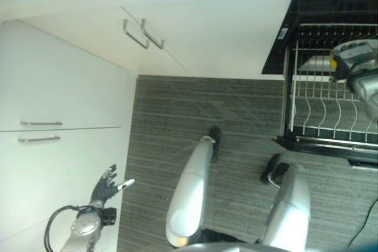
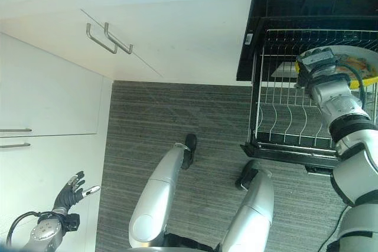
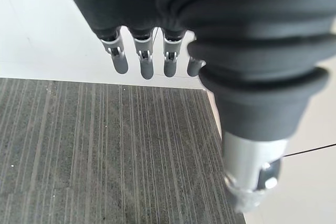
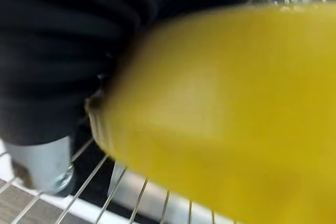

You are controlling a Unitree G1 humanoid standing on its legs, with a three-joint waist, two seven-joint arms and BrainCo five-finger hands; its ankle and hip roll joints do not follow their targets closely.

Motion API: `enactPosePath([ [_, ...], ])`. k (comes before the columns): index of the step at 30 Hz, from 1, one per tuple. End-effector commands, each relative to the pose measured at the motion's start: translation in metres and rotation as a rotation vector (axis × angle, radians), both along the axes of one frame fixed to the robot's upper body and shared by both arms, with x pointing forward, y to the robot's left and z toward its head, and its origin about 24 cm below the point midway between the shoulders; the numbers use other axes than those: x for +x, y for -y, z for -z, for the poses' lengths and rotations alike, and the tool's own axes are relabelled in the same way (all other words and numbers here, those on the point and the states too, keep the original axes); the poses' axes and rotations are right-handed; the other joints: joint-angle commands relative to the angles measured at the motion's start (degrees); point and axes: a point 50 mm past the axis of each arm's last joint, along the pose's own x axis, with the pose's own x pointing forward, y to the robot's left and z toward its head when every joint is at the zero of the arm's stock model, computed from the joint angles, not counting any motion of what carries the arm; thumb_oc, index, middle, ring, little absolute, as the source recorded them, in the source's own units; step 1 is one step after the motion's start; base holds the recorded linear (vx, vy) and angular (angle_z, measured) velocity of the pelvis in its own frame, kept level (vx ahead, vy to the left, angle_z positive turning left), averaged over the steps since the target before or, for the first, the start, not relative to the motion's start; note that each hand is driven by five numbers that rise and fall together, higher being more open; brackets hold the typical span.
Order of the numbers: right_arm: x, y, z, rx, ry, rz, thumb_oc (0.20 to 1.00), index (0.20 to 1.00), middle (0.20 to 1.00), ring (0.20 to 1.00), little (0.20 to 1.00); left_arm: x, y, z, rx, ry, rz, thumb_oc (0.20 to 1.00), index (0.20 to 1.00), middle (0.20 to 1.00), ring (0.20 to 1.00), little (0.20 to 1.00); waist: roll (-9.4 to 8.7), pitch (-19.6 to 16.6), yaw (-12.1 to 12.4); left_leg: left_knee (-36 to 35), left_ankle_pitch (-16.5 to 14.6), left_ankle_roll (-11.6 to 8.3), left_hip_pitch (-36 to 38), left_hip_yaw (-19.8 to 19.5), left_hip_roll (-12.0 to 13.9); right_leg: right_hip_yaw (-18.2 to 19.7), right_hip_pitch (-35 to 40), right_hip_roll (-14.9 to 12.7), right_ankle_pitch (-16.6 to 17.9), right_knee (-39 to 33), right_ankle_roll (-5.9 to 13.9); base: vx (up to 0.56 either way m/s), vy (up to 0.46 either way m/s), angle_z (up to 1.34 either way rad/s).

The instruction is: Place the dishes in the dishwasher.

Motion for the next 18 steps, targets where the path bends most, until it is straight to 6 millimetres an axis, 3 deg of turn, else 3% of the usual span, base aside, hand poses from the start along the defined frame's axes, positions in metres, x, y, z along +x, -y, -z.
enactPosePath([
  [1, -0.006, 0.014, -0.013, 0.096, 0.074, 0.023, 1.000, 1.000, 1.000, 1.000, 1.000, -0.003, -0.018, -0.008, 0.029, 0.000, -0.028, 1.000, 1.000, 1.000, 1.000, 1.000, -0.04, -2.69, 0.60, 0.30, -3.41, 0.58, 2.60, -4.10, 2.43, 0.60, 0.45, -1.25, 7.99, -6.47, 1.54, 0.00, 0.000, 0.00],
  [4, -0.008, 0.018, -0.008, 0.258, 0.149, 0.039, 1.000, 1.000, 1.000, 1.000, 1.000, 0.002, -0.016, -0.010, 0.032, 0.011, -0.024, 1.000, 1.000, 1.000, 1.000, 1.000, -0.19, -2.69, 0.54, 0.75, -3.43, 0.88, 2.27, -4.12, 2.51, 0.34, 0.35, -1.01, 8.02, -6.15, 1.29, 0.00, -0.047, 0.03],
  [6, -0.008, 0.017, 0.001, 0.477, 0.179, 0.044, 1.000, 1.000, 1.000, 1.000, 1.000, 0.002, -0.015, -0.010, 0.029, 0.006, -0.035, 1.000, 1.000, 1.000, 1.000, 1.000, -0.38, -2.66, 0.31, 0.72, -3.35, 1.02, 2.43, -3.99, 2.61, 0.26, 0.62, -0.54, 8.00, -6.13, 0.97, 0.01, -0.021, 0.01],
  [9, -0.008, 0.005, -0.006, 0.788, 0.328, -0.068, 1.000, 1.000, 1.000, 1.000, 1.000, -0.002, -0.008, -0.006, 0.013, 0.005, -0.038, 1.000, 1.000, 1.000, 1.000, 1.000, -0.37, -2.35, -0.63, 0.70, -3.33, 1.15, 2.89, -3.74, 2.71, 0.59, 0.98, -0.13, 7.95, -6.15, 0.56, 0.02, 0.019, -0.02],
  [13, -0.015, -0.015, 0.002, 1.187, 0.443, -0.147, 1.000, 1.000, 1.000, 1.000, 1.000, -0.012, -0.001, -0.002, 0.000, 0.001, -0.071, 1.000, 1.000, 1.000, 1.000, 1.000, -1.21, -1.91, -2.48, -0.21, -3.23, 1.36, 4.35, -3.15, 3.26, 1.27, 2.10, 0.97, 7.83, -6.83, 0.28, 0.05, 0.038, -0.05],
  [14, -0.021, -0.026, 0.002, 1.246, 0.470, -0.194, 1.000, 1.000, 1.000, 1.000, 1.000, -0.016, 0.002, 0.001, -0.009, 0.000, -0.091, 1.000, 1.000, 1.000, 1.000, 1.000, -1.57, -1.70, -3.38, -0.67, -3.21, 1.46, 4.97, -2.91, 3.50, 1.59, 2.58, 1.37, 7.79, -7.17, 0.25, 0.00, 0.054, -0.14],
  [15, -0.030, -0.035, -0.002, 1.282, 0.563, -0.264, 1.000, 1.000, 1.000, 1.000, 1.000, -0.018, 0.006, 0.004, -0.017, 0.000, -0.106, 1.000, 1.000, 1.000, 1.000, 1.000, -2.06, -1.58, -4.16, -2.13, -1.25, 1.93, 5.01, -2.41, 3.67, 1.42, 2.69, 1.70, 9.51, -8.73, -0.36, 0.01, 0.052, -0.18],
  [18, -0.065, -0.075, -0.004, 1.428, 0.688, -0.507, 1.000, 1.000, 1.000, 1.000, 1.000, -0.025, 0.016, 0.012, -0.044, -0.013, -0.173, 1.000, 1.000, 1.000, 1.000, 1.000, -3.60, -1.27, -6.93, -3.61, -1.07, 2.02, 6.63, -1.57, 4.64, 2.85, 3.65, 3.29, 9.81, -9.84, -0.04, 0.05, 0.047, -0.22],
])
